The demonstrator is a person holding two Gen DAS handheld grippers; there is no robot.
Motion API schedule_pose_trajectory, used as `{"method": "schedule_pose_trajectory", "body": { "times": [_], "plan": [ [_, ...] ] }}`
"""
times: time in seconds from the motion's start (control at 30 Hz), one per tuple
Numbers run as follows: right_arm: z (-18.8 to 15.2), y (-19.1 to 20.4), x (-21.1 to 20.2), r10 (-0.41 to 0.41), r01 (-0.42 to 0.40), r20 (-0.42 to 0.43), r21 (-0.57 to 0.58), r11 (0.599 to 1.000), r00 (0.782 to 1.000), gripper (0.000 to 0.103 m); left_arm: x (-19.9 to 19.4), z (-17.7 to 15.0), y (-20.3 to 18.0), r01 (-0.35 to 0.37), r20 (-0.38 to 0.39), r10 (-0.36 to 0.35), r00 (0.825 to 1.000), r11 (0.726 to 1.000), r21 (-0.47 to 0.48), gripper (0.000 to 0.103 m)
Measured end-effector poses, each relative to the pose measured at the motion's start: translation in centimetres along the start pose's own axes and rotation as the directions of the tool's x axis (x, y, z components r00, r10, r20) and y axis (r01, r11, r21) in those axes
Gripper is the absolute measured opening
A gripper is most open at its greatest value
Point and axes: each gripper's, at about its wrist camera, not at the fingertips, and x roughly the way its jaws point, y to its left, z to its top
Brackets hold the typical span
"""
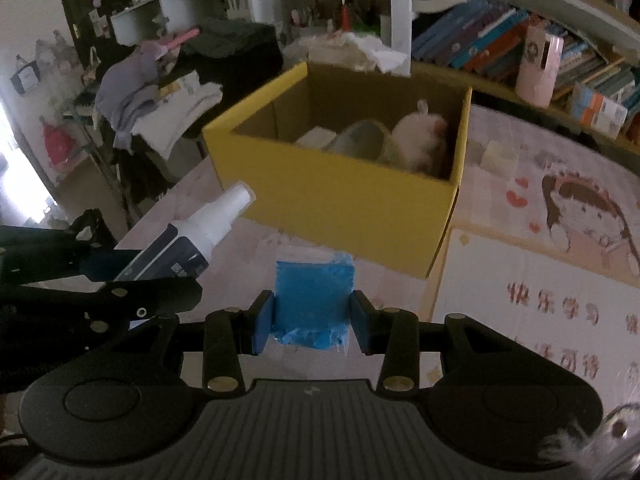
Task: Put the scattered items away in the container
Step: 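Carry the bottle with the left gripper while the right gripper carries the sponge, then release the spray bottle from the left gripper while the right gripper releases the sponge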
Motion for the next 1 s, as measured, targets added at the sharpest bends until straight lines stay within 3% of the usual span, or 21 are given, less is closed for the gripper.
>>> {"method": "schedule_pose_trajectory", "body": {
  "times": [0.33,0.5,0.8,1.0],
  "plan": [
    [5.5,-1.9,-1.3,-0.025,0.026,0.141,-0.007,1.000,0.990,0.039,0.2,5.0,1.1,0.001,0.123,-0.003,0.992,1.000,0.012,0.031],
    [9.1,-3.3,-0.2,-0.056,0.064,0.197,-0.038,0.997,0.979,0.039,1.8,8.2,1.5,-0.034,0.175,0.027,0.984,0.999,0.039,0.031],
    [14.7,-5.5,6.8,-0.074,0.091,0.143,-0.115,0.989,0.987,0.039,8.8,11.9,2.4,-0.112,0.110,0.106,0.988,0.992,0.055,0.031],
    [16.9,-6.7,11.3,-0.064,0.070,0.054,-0.113,0.991,0.996,0.039,12.5,12.7,3.1,-0.145,0.032,0.143,0.989,0.988,0.045,0.031]
  ]
}}
